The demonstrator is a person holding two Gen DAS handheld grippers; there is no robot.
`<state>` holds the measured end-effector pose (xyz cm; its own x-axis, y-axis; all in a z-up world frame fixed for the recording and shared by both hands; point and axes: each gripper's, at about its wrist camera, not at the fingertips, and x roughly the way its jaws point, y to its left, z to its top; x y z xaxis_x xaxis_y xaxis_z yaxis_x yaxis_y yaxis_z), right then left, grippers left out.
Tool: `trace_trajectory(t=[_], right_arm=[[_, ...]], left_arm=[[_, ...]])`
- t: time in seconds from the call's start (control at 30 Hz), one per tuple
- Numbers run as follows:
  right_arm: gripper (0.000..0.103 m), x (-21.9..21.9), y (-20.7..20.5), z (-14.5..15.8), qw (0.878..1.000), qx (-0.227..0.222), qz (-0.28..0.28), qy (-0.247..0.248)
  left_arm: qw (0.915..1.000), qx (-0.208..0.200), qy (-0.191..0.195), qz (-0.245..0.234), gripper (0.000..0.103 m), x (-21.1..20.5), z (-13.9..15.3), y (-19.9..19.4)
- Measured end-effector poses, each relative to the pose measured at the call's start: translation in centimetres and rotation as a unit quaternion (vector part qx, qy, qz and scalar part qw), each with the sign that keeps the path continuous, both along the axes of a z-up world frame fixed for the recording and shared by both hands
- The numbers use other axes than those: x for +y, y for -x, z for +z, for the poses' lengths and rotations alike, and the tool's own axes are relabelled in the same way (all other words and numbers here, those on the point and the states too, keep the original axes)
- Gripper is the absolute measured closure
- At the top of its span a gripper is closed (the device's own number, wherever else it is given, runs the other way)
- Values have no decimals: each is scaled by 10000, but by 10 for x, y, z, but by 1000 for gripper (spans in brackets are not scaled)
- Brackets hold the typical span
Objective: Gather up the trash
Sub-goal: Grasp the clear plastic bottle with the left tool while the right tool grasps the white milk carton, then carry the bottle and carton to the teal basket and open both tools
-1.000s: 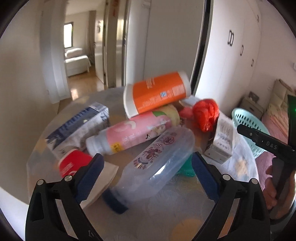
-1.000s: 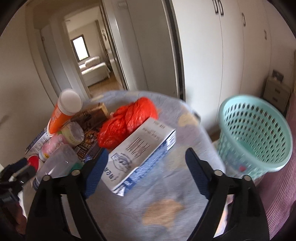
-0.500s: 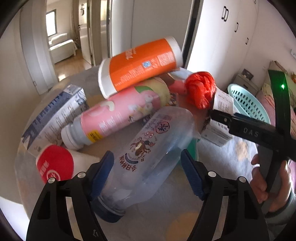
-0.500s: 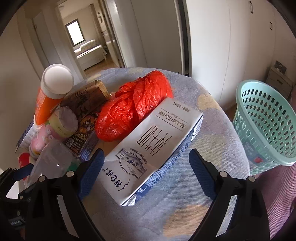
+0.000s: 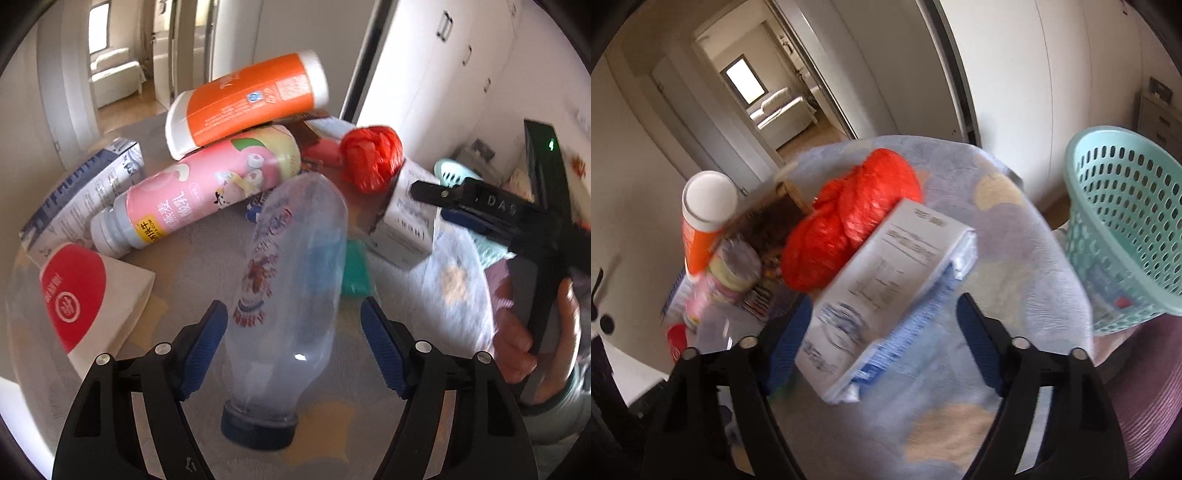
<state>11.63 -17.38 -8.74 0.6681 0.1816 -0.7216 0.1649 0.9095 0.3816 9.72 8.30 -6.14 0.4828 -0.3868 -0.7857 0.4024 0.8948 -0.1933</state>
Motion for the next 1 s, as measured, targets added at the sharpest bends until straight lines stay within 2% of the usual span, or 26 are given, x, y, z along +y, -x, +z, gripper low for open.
trace_trajectory(t=[0.03, 0.2, 0.23, 0.3, 0.33, 0.4, 0.47, 0.53, 0.7, 0.83, 0.93, 1.0], right_arm=[[21, 7, -3, 0, 10000, 6, -41, 82], [20, 35, -18, -11, 9981, 300, -124, 526], [20, 36, -16, -12, 9979, 290, -141, 557], [21, 37, -12, -10, 9967, 300, -93, 743], [22, 39, -10, -11, 9963, 305, -53, 800], [32, 32, -5, -10, 9965, 313, 205, 744], [39, 29, 3, -7, 9957, 271, 401, 787], [41, 26, 12, -6, 9940, 250, 617, 870], [48, 7, 28, -6, 9893, 169, 1098, 945], [49, -6, 39, -4, 9865, 97, 1228, 1081], [48, -16, 32, -6, 9892, 164, 1036, 1028], [38, -16, 28, -6, 9913, 212, 923, 913]], left_arm=[[9999, 58, 89, 64, 31, 3, -3, -4], [9997, 191, 63, 170, 31, 0, -13, -11], [9996, 195, 31, 178, 33, -1, -13, -11], [9996, 217, -57, 190, 44, -7, -15, -10], [9995, 193, -129, 221, 44, -9, -15, -9], [9993, 130, -212, 287, 45, -12, -15, -7], [9991, 132, -178, 349, 45, -11, -14, -5], [9991, 161, -6, 394, 45, -8, -12, -1], [9987, 92, 135, 476, 45, -3, -4, 7], [9985, 38, 246, 487, 45, -5, 0, 10], [9981, -42, 344, 505, 46, -9, 6, 11], [9978, -125, 406, 502, 46, -12, 10, 12]])
